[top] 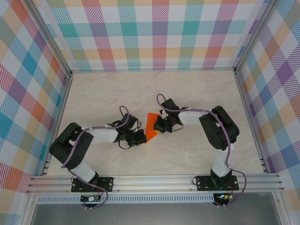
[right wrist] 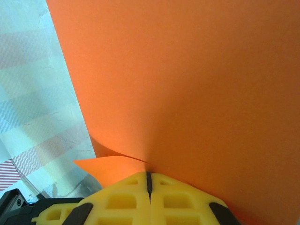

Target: Fold a paper plane with a square sheet of paper (pick it up from the middle)

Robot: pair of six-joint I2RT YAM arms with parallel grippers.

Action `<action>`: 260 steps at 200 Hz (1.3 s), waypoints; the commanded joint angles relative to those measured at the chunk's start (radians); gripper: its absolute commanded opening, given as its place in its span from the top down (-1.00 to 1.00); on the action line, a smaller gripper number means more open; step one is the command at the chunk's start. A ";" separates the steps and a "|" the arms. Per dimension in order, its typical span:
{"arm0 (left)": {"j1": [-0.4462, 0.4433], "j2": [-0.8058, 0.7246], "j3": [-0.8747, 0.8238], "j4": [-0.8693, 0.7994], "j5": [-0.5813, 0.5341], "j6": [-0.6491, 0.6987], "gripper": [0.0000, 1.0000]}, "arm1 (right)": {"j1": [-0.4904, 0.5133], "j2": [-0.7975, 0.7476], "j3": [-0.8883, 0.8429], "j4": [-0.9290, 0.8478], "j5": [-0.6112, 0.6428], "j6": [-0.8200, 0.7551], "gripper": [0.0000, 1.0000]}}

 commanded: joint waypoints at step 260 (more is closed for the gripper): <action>-0.024 -0.036 0.001 -0.224 -0.037 0.045 1.00 | 0.004 0.087 -0.023 -0.163 0.150 -0.029 1.00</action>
